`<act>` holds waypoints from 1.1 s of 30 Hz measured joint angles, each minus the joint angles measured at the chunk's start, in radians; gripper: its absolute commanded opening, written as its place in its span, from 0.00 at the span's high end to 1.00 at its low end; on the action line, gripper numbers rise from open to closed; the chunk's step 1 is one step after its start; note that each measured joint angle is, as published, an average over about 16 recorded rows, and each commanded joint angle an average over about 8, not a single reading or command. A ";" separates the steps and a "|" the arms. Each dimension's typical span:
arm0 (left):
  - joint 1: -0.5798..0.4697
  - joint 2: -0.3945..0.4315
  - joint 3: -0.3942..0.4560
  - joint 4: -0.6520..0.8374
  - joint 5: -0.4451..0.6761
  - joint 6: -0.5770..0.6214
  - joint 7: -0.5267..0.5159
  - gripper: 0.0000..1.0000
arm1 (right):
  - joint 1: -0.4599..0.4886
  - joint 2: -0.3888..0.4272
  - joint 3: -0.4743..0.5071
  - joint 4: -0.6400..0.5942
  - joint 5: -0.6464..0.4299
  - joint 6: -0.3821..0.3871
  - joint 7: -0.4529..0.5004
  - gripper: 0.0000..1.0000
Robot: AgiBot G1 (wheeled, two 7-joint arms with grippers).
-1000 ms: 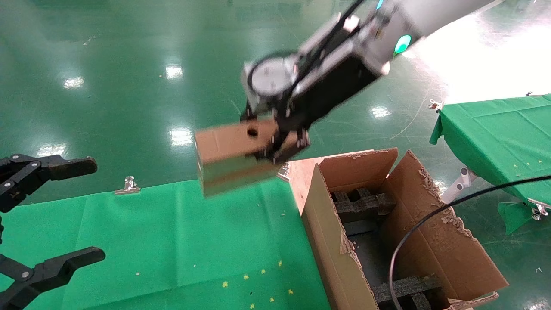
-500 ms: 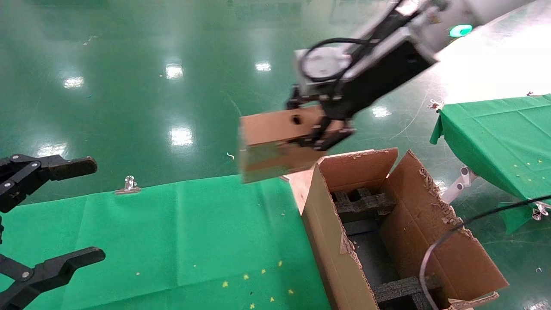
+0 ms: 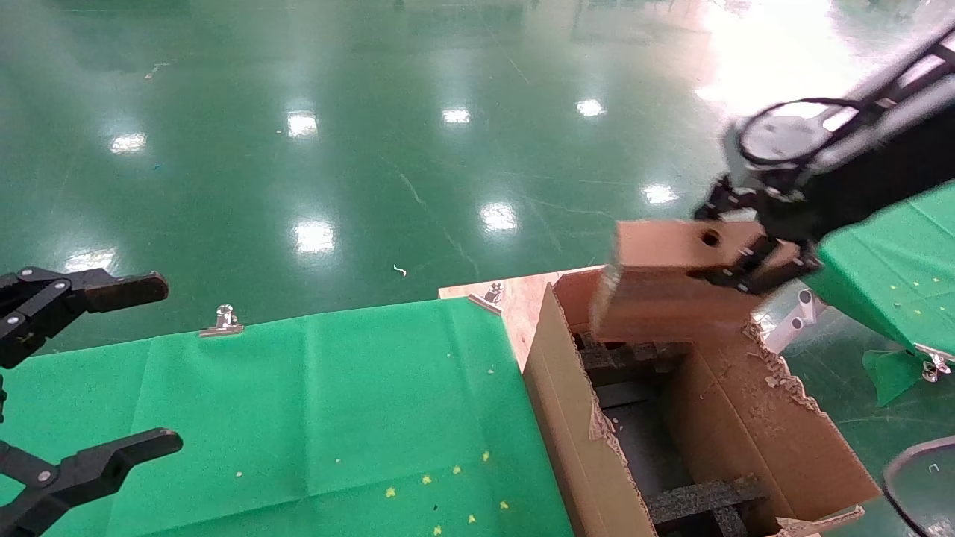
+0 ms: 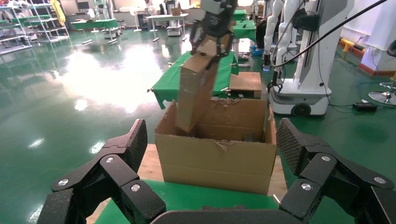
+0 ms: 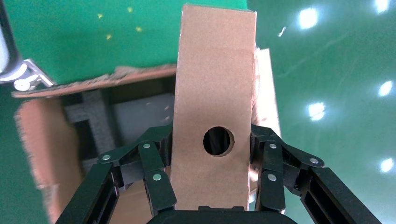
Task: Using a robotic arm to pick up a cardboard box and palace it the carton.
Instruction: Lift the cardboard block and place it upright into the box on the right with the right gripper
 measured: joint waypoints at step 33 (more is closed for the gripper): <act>0.000 0.000 0.000 0.000 -0.001 0.000 0.000 0.00 | -0.082 0.519 -0.138 0.330 0.082 0.436 0.658 1.00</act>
